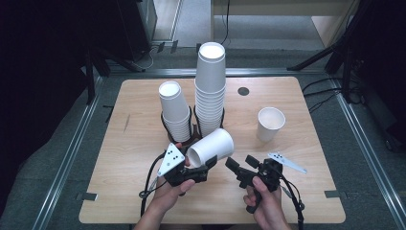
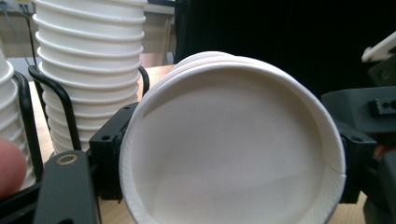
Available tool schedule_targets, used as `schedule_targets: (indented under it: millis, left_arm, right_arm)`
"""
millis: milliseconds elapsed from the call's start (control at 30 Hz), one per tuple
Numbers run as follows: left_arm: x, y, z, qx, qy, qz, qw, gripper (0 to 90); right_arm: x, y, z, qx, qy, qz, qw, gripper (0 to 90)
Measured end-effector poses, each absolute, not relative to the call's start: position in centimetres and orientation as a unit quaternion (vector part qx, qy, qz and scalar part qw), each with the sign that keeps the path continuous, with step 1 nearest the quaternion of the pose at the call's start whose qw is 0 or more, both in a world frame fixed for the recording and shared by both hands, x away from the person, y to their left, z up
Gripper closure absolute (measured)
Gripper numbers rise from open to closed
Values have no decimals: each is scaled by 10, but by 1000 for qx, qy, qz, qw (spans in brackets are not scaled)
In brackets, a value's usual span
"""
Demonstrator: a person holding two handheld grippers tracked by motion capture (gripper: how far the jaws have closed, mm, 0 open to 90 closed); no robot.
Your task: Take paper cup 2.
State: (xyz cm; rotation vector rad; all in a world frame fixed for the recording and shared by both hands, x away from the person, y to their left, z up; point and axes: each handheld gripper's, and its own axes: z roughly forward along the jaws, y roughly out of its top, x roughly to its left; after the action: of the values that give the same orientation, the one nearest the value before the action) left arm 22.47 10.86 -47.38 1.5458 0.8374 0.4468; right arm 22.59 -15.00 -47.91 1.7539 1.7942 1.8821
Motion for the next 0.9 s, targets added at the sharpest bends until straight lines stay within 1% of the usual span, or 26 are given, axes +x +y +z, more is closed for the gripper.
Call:
schedule_targets:
  millis: [133, 233, 500, 733, 900]
  left_arm:
    - [224, 106, -474, 670, 361, 201, 617, 211]
    - [222, 104, -474, 674, 356, 204, 615, 212]
    - [218, 97, -475, 669, 355, 210, 619, 212]
    - [212, 83, -479, 664, 352, 223, 620, 212]
    - [206, 72, -482, 661, 349, 231, 622, 213]
  right_arm:
    - [227, -148, -481, 576, 552, 602, -27, 0]
    - [228, -147, -479, 597, 520, 605, -86, 0]
    - [230, -148, -475, 642, 450, 598, -170, 0]
    - [233, -151, -482, 654, 419, 595, -203, 0]
    - [233, -152, -482, 659, 401, 599, -215, 0]
